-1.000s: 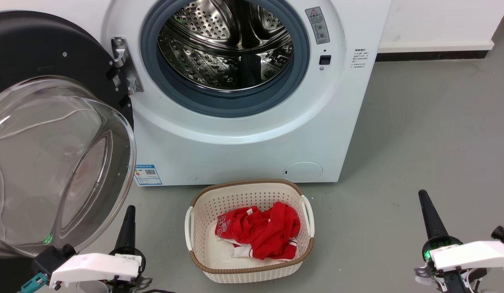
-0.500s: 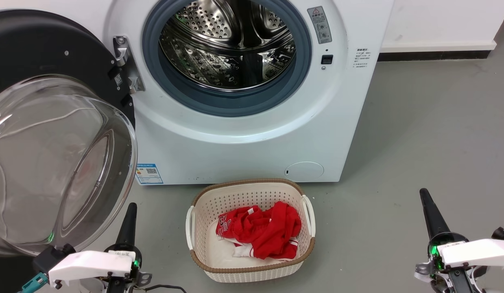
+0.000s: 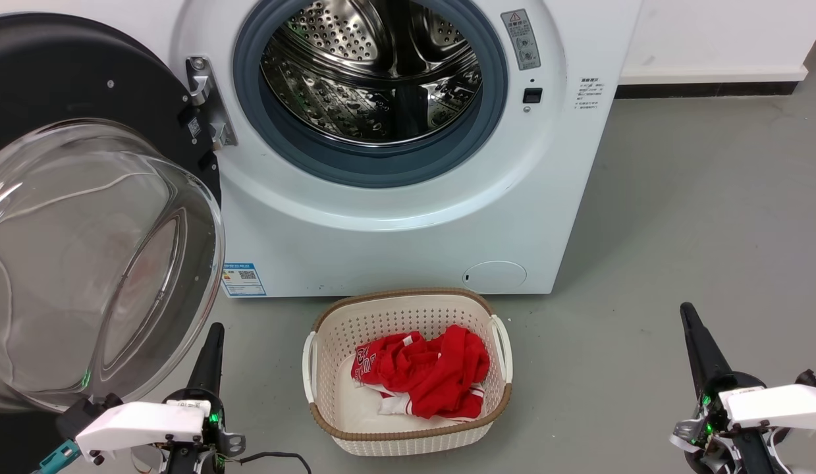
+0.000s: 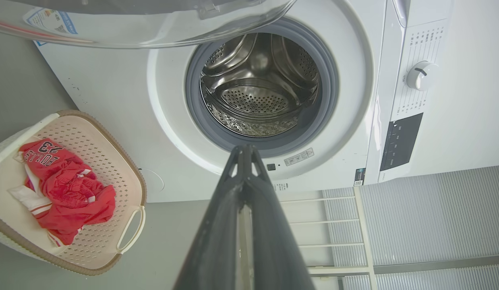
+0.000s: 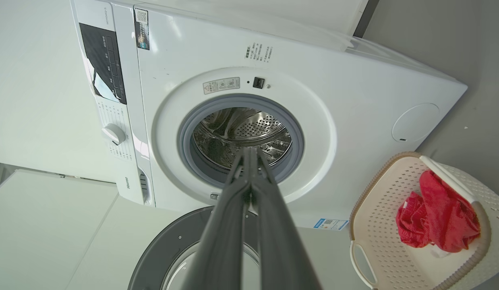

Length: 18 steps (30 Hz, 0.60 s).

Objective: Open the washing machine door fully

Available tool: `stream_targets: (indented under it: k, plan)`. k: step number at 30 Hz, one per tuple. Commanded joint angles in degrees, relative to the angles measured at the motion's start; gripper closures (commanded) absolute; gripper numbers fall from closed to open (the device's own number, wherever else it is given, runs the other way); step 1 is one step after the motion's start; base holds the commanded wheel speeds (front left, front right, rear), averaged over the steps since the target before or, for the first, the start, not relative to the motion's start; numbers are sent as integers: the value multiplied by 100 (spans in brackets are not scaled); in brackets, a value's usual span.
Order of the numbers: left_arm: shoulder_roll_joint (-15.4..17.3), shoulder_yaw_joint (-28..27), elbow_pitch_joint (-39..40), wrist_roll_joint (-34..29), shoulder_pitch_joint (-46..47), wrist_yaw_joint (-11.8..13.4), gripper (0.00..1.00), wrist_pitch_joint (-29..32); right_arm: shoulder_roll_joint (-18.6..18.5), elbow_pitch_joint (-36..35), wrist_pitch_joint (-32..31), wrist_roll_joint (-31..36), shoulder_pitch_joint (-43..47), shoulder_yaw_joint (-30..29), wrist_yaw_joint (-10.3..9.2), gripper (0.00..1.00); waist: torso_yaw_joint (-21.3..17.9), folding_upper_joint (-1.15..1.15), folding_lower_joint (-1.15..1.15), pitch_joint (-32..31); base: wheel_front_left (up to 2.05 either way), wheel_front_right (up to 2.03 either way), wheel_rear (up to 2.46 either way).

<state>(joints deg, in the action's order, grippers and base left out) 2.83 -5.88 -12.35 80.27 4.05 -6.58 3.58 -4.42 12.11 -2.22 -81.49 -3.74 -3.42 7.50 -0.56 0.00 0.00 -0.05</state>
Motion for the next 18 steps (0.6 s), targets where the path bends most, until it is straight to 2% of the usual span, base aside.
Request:
stream_targets:
  k: [1,18]
  plan:
    - [10,-17,5,91,127,-34,100,27,-15,4,-29,-116,-151,-21,-1,100,2,0,0,1,0,0,0]
    - [8,-64,-138,921,227,-92,100,240,11,145,-223,-952,-243,-96,-2,100,40,0,0,16,0,0,0]
